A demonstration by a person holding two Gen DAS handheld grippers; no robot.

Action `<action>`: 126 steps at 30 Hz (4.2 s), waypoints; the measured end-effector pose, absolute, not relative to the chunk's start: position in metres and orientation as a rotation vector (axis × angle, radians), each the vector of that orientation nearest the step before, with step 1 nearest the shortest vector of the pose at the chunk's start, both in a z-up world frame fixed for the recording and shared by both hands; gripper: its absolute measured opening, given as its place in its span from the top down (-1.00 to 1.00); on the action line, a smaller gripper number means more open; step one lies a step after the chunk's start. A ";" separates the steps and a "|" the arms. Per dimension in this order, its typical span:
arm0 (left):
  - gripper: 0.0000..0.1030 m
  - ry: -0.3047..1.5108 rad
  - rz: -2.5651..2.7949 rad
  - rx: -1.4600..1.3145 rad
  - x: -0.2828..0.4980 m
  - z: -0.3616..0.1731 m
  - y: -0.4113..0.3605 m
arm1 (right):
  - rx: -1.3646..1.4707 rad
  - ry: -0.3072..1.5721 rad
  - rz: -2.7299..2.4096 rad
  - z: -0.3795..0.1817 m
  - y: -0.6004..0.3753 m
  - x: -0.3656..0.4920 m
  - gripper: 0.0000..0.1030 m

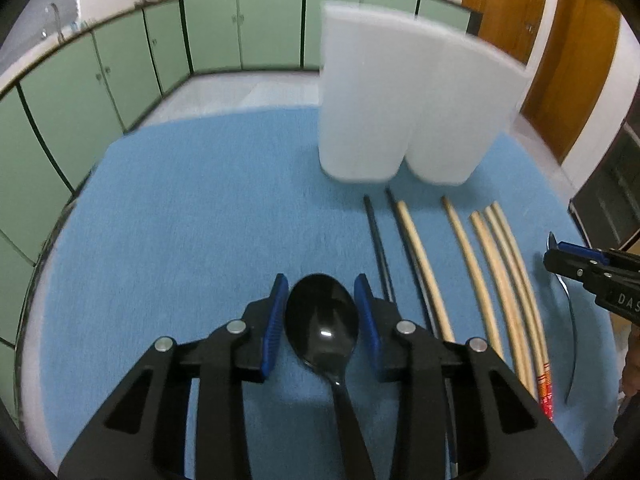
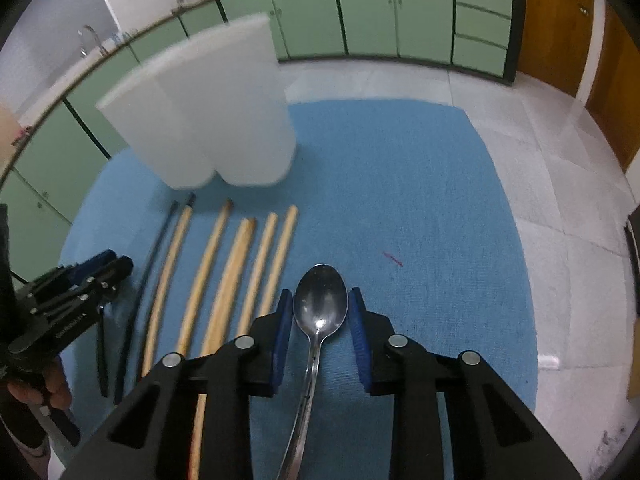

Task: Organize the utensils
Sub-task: 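Drop both spoons into the white holder with the left and right tools, then move both tools over a black and a red-patterned chopstick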

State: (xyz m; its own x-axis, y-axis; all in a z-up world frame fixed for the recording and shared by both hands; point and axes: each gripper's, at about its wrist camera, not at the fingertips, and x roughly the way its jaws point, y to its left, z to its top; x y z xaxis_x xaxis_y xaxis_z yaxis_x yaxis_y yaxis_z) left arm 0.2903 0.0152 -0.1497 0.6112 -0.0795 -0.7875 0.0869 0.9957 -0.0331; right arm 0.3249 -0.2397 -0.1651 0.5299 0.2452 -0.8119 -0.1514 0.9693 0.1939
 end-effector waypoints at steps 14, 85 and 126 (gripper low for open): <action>0.37 0.453 -0.121 -0.065 0.277 -0.041 0.023 | 0.190 0.585 0.287 -0.056 -0.258 0.331 0.46; -0.39 0.824 -0.122 0.067 0.163 -0.154 0.002 | 0.148 0.829 0.204 -0.190 -0.229 0.167 0.23; 0.46 0.879 -0.120 0.018 0.128 -0.179 -0.027 | 0.088 0.837 0.214 -0.210 -0.208 0.156 0.77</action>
